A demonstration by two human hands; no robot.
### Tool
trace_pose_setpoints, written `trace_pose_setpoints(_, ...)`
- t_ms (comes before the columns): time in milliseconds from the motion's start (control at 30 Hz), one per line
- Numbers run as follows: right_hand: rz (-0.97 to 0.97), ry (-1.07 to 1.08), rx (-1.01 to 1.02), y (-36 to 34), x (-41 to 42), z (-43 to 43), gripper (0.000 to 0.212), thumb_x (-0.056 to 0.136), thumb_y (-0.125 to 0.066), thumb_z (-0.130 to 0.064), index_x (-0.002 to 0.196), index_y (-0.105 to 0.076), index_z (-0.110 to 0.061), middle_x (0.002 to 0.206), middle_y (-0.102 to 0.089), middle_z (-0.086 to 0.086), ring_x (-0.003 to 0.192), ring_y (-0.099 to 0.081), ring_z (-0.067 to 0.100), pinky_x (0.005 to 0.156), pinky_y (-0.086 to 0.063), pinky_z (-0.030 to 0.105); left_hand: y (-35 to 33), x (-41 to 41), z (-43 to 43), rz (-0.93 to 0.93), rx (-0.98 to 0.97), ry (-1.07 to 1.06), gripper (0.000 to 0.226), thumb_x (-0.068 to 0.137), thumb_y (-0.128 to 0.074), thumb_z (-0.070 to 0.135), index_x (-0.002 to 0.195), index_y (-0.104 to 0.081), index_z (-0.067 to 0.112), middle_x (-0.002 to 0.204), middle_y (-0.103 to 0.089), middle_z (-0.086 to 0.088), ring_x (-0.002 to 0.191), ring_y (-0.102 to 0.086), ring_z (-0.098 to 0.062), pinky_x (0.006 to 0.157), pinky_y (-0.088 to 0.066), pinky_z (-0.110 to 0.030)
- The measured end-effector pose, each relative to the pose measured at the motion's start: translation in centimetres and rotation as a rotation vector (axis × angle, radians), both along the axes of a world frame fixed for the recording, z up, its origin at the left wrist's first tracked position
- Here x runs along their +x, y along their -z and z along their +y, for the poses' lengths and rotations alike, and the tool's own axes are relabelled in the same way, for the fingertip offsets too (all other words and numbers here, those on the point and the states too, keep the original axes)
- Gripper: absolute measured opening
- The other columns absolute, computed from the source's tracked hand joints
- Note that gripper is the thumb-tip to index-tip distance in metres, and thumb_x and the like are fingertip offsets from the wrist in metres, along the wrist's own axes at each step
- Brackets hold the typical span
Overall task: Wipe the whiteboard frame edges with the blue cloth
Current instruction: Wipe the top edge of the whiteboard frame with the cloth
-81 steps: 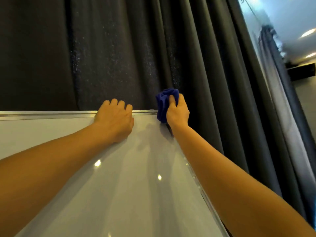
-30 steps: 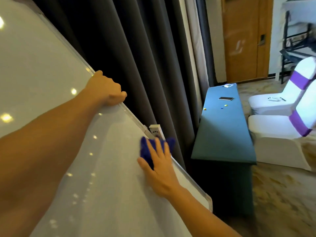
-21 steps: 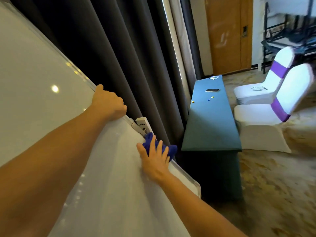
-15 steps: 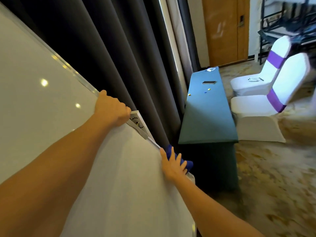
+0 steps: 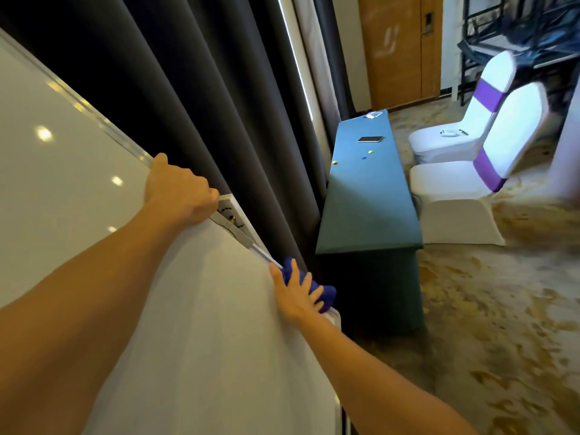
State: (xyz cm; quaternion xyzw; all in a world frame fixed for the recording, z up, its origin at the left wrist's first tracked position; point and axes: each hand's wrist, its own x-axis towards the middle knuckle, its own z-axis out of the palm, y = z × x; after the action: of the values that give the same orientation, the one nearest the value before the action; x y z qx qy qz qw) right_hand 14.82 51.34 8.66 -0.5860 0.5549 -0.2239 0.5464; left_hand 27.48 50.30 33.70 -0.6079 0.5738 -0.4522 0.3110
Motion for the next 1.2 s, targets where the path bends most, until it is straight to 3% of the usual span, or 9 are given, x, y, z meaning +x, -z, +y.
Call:
trace_pose_setpoints(167,-0.209,-0.053,-0.475,-5.4,6.0,0.7,0.082,0.065,-0.021,-0.1,0.131,0.019,-0.073,0.15,0.031,-0.02,0.124,0.05,0.019,0.089,0.041,0.041,0.4,-1.3,-0.2,0.092,-0.091,-0.02,0.045,0.092,-0.034,0.04,0.055,-0.049,0.02,0.051,-0.05,-0.001,0.054,-0.046,-0.02,0.084,-0.033,-0.041)
trace_pose_setpoints(367,0.039,-0.035,0.08,0.6,0.9,-0.4,0.082,0.08,-0.014,-0.086,0.15,0.006,-0.049,0.165,0.008,0.001,0.147,0.018,0.038,0.113,0.009,0.064,0.2,0.0,0.3,0.136,-0.111,-0.06,0.049,0.092,-0.033,0.045,0.054,-0.051,0.02,0.05,-0.052,0.0,0.052,-0.046,-0.017,0.09,-0.033,-0.042)
trace_pose_setpoints(500,-0.189,-0.145,-0.228,-3.1,4.3,1.0,0.087,0.064,-0.011,-0.099,0.137,0.02,-0.065,0.162,0.02,-0.008,0.141,0.032,0.028,0.109,0.019,0.059,0.0,0.1,0.2,0.144,-0.131,-0.051,0.052,0.091,-0.034,0.049,0.05,-0.05,0.02,0.047,-0.049,0.0,0.049,-0.042,-0.016,0.086,-0.033,-0.041)
trace_pose_setpoints(600,-0.222,-0.104,-0.467,-2.1,4.2,1.7,0.07,0.069,-0.013,-0.097,0.126,0.021,-0.076,0.159,0.02,-0.02,0.139,0.035,0.017,0.108,0.02,0.051,-0.3,0.0,0.3,0.187,-0.13,0.015,0.053,0.091,-0.035,0.051,0.055,-0.052,0.016,0.051,-0.051,-0.003,0.055,-0.047,-0.02,0.088,-0.037,-0.045)
trace_pose_setpoints(700,-0.204,0.057,-0.369,2.8,1.5,1.9,0.069,0.068,-0.007,-0.094,0.13,0.015,-0.073,0.164,0.01,-0.013,0.147,0.023,0.022,0.117,0.01,0.054,0.5,-1.5,0.1,0.214,-0.132,0.239,0.038,0.085,-0.041,0.044,0.092,-0.056,0.009,0.09,-0.062,-0.015,0.088,-0.052,-0.034,0.08,-0.039,-0.047)
trace_pose_setpoints(833,-0.177,0.178,-0.213,8.0,-0.8,2.5,0.07,0.063,-0.003,-0.097,0.128,0.013,-0.077,0.165,0.001,-0.008,0.149,0.013,0.025,0.117,0.004,0.053,8.2,-6.1,0.5,0.319,0.237,0.587,0.025,0.085,-0.048,0.031,0.097,-0.055,0.011,0.094,-0.059,-0.013,0.084,-0.052,-0.031,0.067,-0.041,-0.039)
trace_pose_setpoints(967,-0.151,0.198,-0.203,11.8,-2.1,2.0,0.078,0.077,-0.005,-0.082,0.149,-0.005,-0.053,0.165,-0.008,-0.002,0.15,0.005,0.018,0.119,0.008,0.045,17.3,-9.0,0.7,0.32,0.503,0.262,0.032,0.092,-0.046,0.028,0.119,-0.052,0.012,0.117,-0.057,-0.012,0.104,-0.054,-0.029,0.085,-0.044,-0.038)
trace_pose_setpoints(1100,-0.063,0.125,-0.159,13.5,-1.5,0.0,0.083,0.077,0.003,-0.078,0.152,-0.013,-0.045,0.165,-0.009,0.0,0.151,0.003,0.024,0.119,0.005,0.047,20.7,-8.9,0.2,0.138,0.484,0.123,0.036,0.093,-0.038,0.03,0.121,-0.053,0.013,0.121,-0.057,-0.012,0.111,-0.051,-0.03,0.094,-0.037,-0.04)
trace_pose_setpoints(1200,-0.121,0.157,-0.016,15.4,-2.0,-1.5,0.06,0.097,-0.014,-0.061,0.153,-0.013,-0.041,0.164,-0.011,-0.001,0.15,-0.002,0.026,0.117,-0.002,0.049,22.2,-9.0,-0.5,0.113,0.419,0.031,0.035,0.095,-0.036,0.033,0.116,-0.057,0.015,0.114,-0.061,-0.011,0.108,-0.053,-0.031,0.097,-0.035,-0.045)
